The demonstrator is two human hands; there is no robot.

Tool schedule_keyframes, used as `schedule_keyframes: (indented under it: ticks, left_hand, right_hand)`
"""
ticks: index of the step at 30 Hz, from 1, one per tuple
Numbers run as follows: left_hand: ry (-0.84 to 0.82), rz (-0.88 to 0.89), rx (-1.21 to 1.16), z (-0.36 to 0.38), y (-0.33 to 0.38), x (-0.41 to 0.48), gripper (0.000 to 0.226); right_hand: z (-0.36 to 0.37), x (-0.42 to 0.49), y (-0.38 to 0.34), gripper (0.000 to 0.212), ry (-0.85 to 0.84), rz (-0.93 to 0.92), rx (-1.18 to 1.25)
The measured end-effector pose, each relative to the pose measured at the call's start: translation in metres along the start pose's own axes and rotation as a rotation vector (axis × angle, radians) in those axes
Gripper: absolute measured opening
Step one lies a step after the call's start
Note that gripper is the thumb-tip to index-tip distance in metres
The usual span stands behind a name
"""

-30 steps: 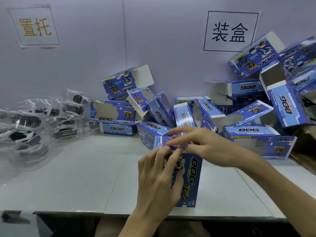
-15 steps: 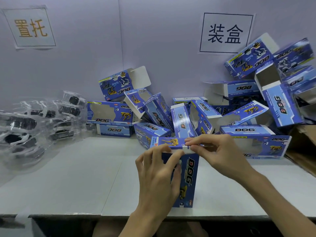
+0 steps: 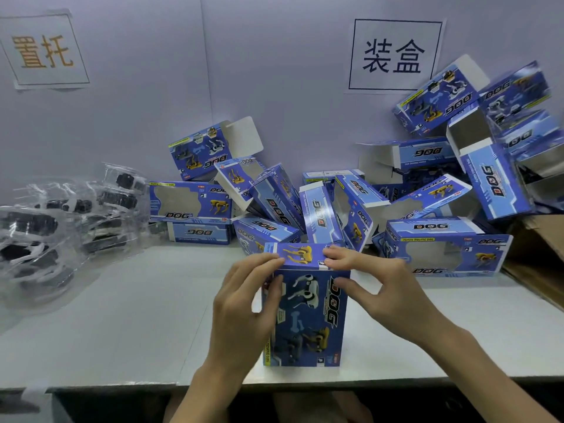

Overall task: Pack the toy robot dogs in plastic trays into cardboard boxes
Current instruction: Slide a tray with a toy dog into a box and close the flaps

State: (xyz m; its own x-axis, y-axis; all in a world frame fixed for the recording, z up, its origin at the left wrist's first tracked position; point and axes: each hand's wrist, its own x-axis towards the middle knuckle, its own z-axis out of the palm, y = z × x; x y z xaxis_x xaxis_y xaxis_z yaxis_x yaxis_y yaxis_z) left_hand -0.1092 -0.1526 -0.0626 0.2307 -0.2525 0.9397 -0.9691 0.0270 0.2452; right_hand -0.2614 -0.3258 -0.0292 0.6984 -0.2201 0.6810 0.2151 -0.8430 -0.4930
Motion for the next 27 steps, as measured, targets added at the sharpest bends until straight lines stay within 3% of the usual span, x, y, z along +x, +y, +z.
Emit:
schedule_keyframes:
  ticks: [13, 17, 27]
  left_hand:
    - [-0.057, -0.012, -0.031, -0.015, -0.006, 0.02, 0.019]
    - [-0.062, -0.017, -0.026, -0.014, -0.006, 0.021, 0.017]
    - [-0.191, -0.187, -0.244, -0.015, -0.008, 0.033, 0.025]
  right_hand:
    - [0.013, 0.003, -0.001, 0.022, 0.04, 0.005, -0.03]
    - [0.025, 0.001, -0.001, 0.024, 0.148, -0.016, 0.023]
    - [0.029, 0.001, 0.001, 0.018, 0.129, 0.078, 0.15]
